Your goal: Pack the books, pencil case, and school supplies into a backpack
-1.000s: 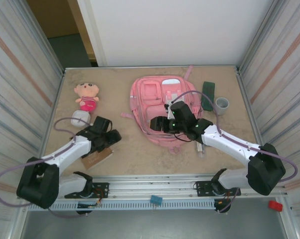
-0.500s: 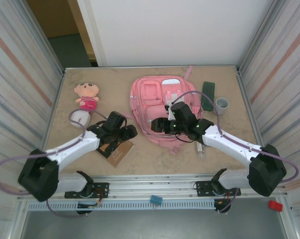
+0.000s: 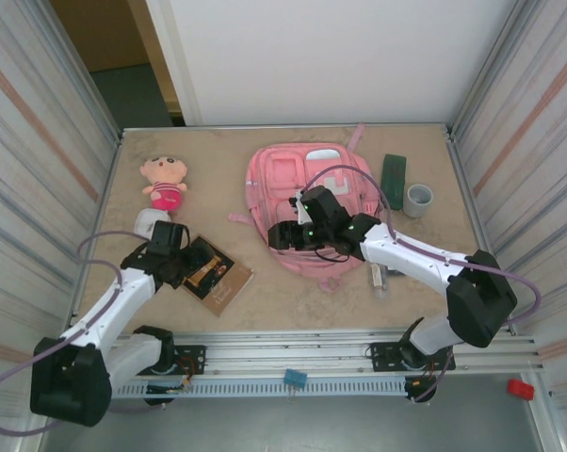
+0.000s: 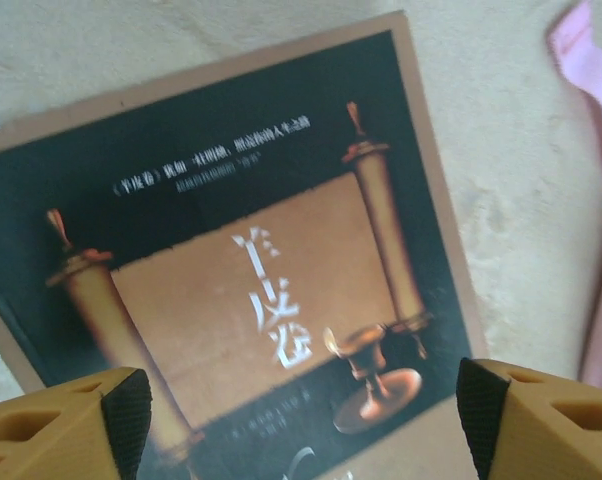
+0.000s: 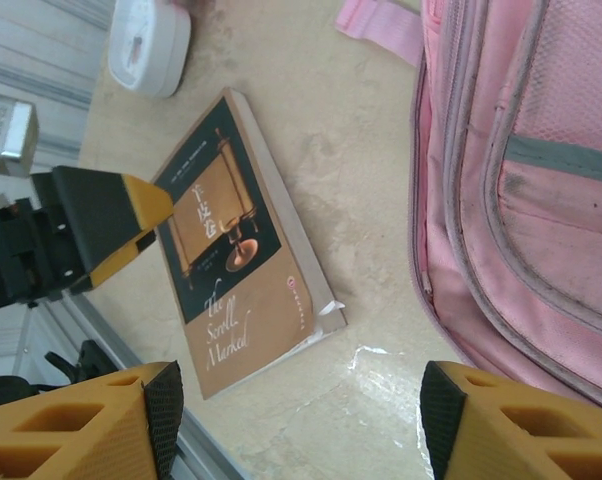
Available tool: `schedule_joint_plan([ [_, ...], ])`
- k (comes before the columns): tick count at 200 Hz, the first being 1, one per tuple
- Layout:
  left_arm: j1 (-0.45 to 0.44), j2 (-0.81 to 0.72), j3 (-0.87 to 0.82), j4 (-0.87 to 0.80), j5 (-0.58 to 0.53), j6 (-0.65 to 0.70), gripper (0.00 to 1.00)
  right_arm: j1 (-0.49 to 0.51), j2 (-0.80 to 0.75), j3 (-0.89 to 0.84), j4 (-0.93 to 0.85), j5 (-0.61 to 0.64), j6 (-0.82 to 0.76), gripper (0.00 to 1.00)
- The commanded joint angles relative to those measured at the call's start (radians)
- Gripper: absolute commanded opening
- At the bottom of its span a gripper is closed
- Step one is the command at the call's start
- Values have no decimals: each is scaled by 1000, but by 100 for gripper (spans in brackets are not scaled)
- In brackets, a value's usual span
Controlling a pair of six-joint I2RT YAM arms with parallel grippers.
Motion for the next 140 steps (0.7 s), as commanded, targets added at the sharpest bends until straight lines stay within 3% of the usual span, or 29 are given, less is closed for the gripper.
schedule_joint_plan([
  [1, 18, 117, 31, 71, 28, 132, 81, 0, 11, 21, 0, -24, -9, 65],
  [29, 8, 274, 95, 158, 71, 165, 82, 0, 3, 6, 1, -13, 2, 65],
  [82, -25, 425, 196, 245, 87, 183, 81, 9, -4, -4, 3, -6, 12, 66],
  [140, -18, 239, 237, 141, 121, 208, 82, 44, 125, 109, -79, -47, -14, 65],
])
